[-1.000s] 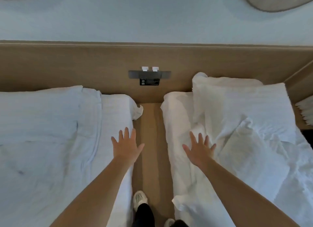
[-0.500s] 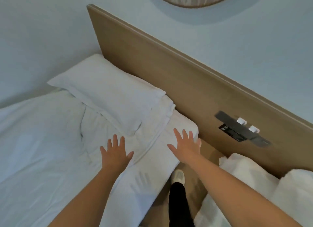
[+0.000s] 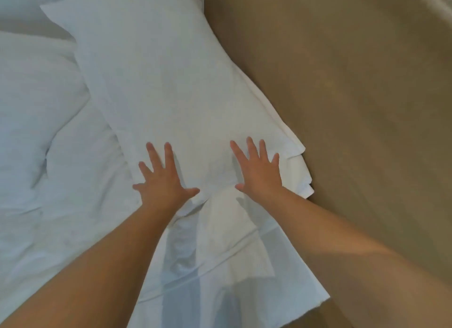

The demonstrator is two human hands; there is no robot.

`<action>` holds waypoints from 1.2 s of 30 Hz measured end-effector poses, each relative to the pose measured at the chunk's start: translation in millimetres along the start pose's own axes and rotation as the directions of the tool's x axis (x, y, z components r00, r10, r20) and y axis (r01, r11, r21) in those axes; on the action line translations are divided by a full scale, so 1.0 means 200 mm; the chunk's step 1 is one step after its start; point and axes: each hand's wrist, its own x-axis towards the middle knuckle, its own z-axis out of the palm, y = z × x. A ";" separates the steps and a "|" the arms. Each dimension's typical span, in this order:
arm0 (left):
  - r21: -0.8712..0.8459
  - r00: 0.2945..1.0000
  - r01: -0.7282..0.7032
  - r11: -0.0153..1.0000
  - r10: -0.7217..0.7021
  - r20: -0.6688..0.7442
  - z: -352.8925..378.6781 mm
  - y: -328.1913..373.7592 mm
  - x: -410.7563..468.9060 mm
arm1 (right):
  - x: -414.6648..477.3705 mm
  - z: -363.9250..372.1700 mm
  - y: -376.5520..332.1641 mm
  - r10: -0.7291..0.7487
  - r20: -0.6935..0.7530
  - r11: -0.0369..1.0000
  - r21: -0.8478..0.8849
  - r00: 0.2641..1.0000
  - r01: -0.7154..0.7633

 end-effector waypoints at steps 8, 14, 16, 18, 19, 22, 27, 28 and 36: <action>0.232 0.987 -0.116 0.966 0.137 -0.080 0.35 -0.05 0.40 | 0.47 0.32 -0.26 -0.105 -0.202 0.988 -0.130 0.974 0.080; 0.176 0.917 -0.397 0.901 0.383 0.109 0.13 -0.06 0.19 | 0.37 0.18 -0.18 -0.276 -0.186 0.960 -0.098 0.943 0.262; 0.181 0.901 -0.432 0.883 0.412 0.137 -0.02 -0.07 0.07 | 0.24 0.08 -0.15 -0.295 -0.157 0.955 -0.026 0.942 0.295; 0.201 0.884 -0.464 0.863 0.435 0.173 -0.18 -0.12 -0.08 | 0.06 -0.02 -0.16 -0.301 -0.110 0.946 0.089 0.947 0.311; 0.211 0.872 -0.484 0.849 0.447 0.200 -0.26 -0.15 -0.17 | -0.05 -0.06 -0.17 -0.305 -0.074 0.936 0.159 0.949 0.314; 0.219 0.796 -0.575 0.788 0.477 0.373 -0.37 -0.30 -0.48 | -0.45 -0.09 -0.27 -0.327 0.095 0.902 0.328 0.940 0.280; 0.118 0.636 -0.620 0.776 0.409 0.654 -0.22 -0.56 -0.95 | -1.05 0.13 -0.49 -0.328 0.332 0.880 0.448 0.885 0.159; 0.096 0.615 -0.608 0.788 0.392 0.684 -0.17 -0.60 -1.01 | -1.15 0.18 -0.52 -0.328 0.363 0.880 0.452 0.872 0.143; -0.032 0.906 -0.050 0.998 0.059 0.420 0.05 -0.73 -0.97 | -1.01 0.36 -0.35 0.078 0.301 0.781 0.574 0.950 -0.246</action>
